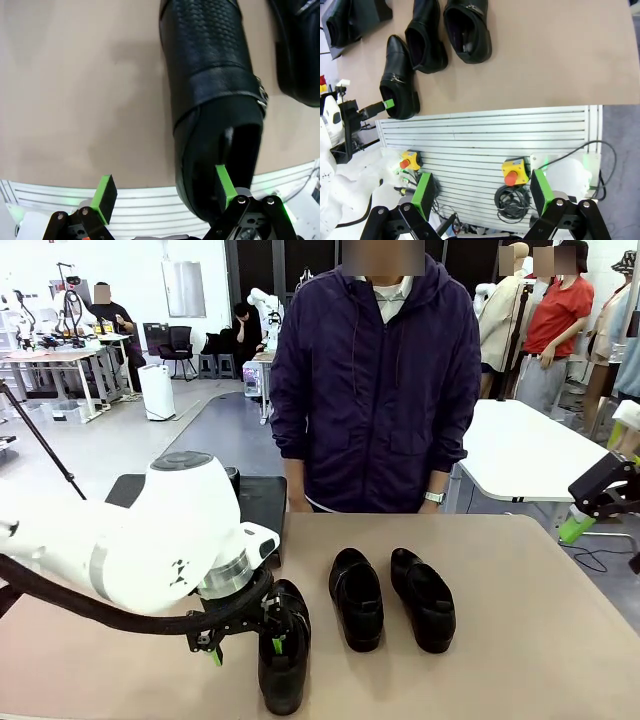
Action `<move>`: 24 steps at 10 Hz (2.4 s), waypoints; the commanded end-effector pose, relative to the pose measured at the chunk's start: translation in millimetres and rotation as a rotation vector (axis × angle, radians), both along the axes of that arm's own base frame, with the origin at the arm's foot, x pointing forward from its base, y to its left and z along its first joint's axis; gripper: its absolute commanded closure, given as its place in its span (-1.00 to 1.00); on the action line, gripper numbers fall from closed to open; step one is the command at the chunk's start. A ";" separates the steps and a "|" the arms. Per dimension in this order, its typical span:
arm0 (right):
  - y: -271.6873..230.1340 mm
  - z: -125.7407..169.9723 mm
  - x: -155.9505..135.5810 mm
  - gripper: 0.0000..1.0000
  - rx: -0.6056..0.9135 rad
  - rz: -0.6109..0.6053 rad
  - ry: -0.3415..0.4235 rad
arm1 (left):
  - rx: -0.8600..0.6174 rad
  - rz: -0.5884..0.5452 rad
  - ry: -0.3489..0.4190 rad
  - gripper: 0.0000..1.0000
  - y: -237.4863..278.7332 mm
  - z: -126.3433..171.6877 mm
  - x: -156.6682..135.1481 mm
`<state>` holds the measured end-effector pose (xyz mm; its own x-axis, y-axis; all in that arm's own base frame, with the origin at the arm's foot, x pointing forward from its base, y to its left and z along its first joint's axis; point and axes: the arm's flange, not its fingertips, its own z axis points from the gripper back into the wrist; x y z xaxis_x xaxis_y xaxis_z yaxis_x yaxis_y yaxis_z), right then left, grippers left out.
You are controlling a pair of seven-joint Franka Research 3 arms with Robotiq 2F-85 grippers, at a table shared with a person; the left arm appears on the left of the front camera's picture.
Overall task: Organize the shoes by placing them on the stand.
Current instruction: Place the Shoe from the middle of the table onto the Shoes Stand.
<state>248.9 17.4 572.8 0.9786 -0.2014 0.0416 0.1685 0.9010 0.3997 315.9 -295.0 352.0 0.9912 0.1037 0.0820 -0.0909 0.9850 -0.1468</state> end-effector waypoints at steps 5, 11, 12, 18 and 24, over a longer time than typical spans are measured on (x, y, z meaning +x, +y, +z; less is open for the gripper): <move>0.0 3.7 2.1 -1.00 0.021 0.015 -0.001 | 0.037 0.014 -0.022 1.00 -12.9 -11.1 6.3; 0.0 3.7 2.1 -1.00 0.021 0.015 -0.001 | 0.046 -0.020 -0.063 1.00 -17.6 -10.3 4.2; 0.0 3.7 2.1 -1.00 0.021 0.015 -0.001 | 0.045 -0.036 -0.065 1.00 -19.2 -6.0 3.5; 0.0 3.7 2.1 -1.00 0.021 0.015 -0.001 | 0.062 -0.171 -0.146 1.00 -15.7 90.5 -27.1; 0.0 3.7 2.1 -1.00 0.021 0.015 -0.001 | 0.049 -0.163 -0.238 1.00 -9.5 133.7 -46.8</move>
